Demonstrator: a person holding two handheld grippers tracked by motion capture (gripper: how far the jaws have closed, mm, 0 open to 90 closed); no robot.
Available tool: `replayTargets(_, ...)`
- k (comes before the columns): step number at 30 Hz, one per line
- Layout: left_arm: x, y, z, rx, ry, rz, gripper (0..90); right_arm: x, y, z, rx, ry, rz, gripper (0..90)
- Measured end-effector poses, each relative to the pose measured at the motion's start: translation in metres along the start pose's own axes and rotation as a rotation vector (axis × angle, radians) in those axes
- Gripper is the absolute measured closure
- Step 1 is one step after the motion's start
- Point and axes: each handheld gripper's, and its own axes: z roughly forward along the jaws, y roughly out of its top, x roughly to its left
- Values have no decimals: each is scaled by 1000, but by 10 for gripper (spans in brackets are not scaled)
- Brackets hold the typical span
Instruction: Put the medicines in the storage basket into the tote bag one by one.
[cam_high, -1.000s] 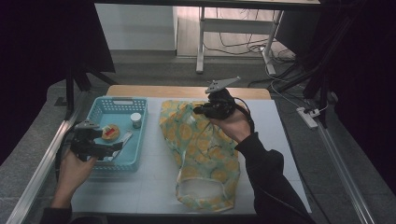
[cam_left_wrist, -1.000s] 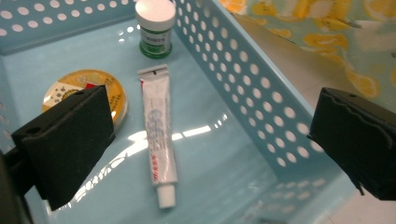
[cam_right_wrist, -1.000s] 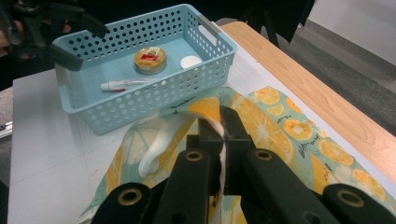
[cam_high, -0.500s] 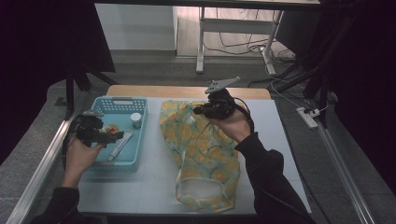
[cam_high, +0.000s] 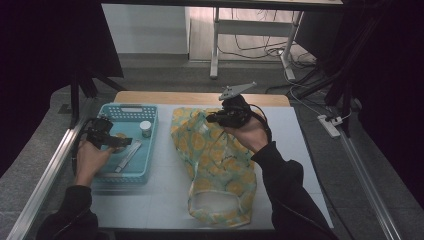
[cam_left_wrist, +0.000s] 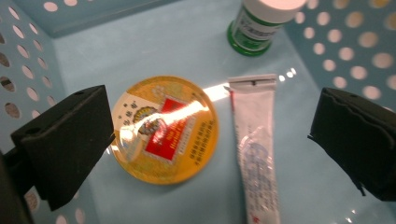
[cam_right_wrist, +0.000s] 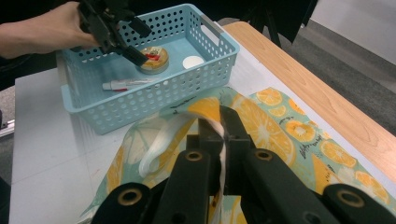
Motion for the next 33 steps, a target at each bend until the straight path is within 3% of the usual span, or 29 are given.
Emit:
replayTargets(7,7,5,18,69,24,-15,0,0,0,0,1,2,-2,900)
replayTargets(14,4,10,31,159,96,2,0,-1,-2,-1,3,6,2,900)
replayTargets(19,3,13,40,205,82,-28,0,-2,-3,-2,0,5,5,900)
replayTargets(24,7,14,43,217,54,-54,15,-2,-4,-2,0,4,4,900)
replayTargets(29,10,12,41,234,50,-83,124,-2,-4,-2,0,5,6,900)
replayTargets(33,9,10,42,259,49,-78,195,-2,-4,-1,1,7,6,900)
